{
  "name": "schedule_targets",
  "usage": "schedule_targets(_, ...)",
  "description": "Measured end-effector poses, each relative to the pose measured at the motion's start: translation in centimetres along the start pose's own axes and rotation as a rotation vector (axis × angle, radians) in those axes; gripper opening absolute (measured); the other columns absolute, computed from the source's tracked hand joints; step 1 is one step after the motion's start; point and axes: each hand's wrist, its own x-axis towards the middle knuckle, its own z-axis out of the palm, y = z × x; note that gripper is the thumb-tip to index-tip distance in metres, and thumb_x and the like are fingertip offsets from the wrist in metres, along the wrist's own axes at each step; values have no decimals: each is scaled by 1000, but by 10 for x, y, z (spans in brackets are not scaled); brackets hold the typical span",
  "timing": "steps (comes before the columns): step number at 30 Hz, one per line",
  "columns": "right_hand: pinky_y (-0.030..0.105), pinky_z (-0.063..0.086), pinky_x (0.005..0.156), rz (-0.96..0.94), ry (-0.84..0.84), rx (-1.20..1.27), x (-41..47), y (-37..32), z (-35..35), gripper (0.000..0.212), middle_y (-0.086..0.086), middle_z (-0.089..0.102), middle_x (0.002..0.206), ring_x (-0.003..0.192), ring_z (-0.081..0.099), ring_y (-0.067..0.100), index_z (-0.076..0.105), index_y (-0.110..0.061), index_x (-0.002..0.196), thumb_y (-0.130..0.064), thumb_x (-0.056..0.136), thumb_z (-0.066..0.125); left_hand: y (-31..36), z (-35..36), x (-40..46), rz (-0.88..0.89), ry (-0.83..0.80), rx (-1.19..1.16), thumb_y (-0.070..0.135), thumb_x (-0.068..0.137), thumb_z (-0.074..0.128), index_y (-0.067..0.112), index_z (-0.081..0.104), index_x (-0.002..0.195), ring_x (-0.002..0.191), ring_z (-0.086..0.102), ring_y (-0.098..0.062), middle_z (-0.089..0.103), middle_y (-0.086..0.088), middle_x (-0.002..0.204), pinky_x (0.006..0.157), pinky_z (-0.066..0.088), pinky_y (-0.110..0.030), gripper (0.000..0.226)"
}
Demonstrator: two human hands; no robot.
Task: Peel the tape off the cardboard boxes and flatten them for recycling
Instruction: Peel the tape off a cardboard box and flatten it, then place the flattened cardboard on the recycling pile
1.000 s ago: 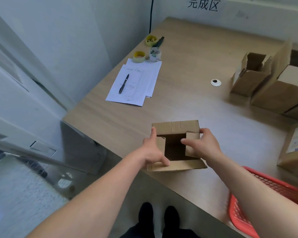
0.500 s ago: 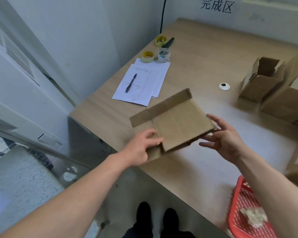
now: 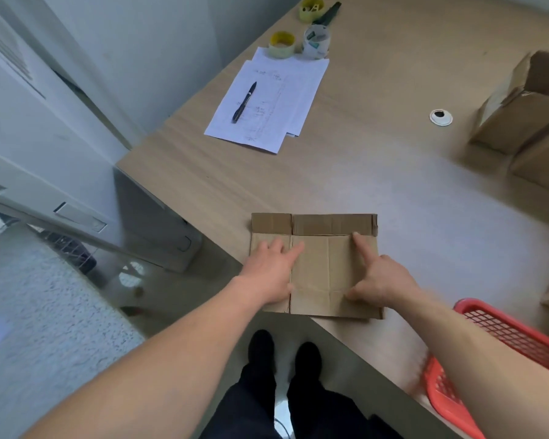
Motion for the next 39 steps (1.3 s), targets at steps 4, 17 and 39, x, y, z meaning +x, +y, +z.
schedule_targets(4, 32, 54, 63, 22, -98, 24, 16, 0, -8, 143, 6, 59, 111, 85, 64, 25, -21, -51, 149, -42, 58, 88, 4, -2, 25, -63, -23, 120, 48, 67, 88, 34, -4, 156, 127, 39, -40, 15, -12, 153, 98, 49, -46, 130)
schedule_targets(17, 57, 27, 112, -420, 549, -265, 39, -21, 26, 73, 14, 24, 162, 148, 23, 36, 40, -22, 149, -65, 91, 28, -6, 27, 38, 60, 194, 27, 88, 73, 42, 36, 3, 158, 149, -27, -31, -25, 3, 163, 116, 1, -68, 107)
schedule_targets(39, 49, 33, 113, 20, 540, 421, 23, -13, 45, 80, 11, 33, 155, 140, 34, 32, 37, -24, 148, -29, 78, 76, -11, 57, -24, -398, 361, -691, 43, 94, 64, 30, 29, 155, 153, 1, -21, -10, 2, 165, 123, 20, -39, 72)
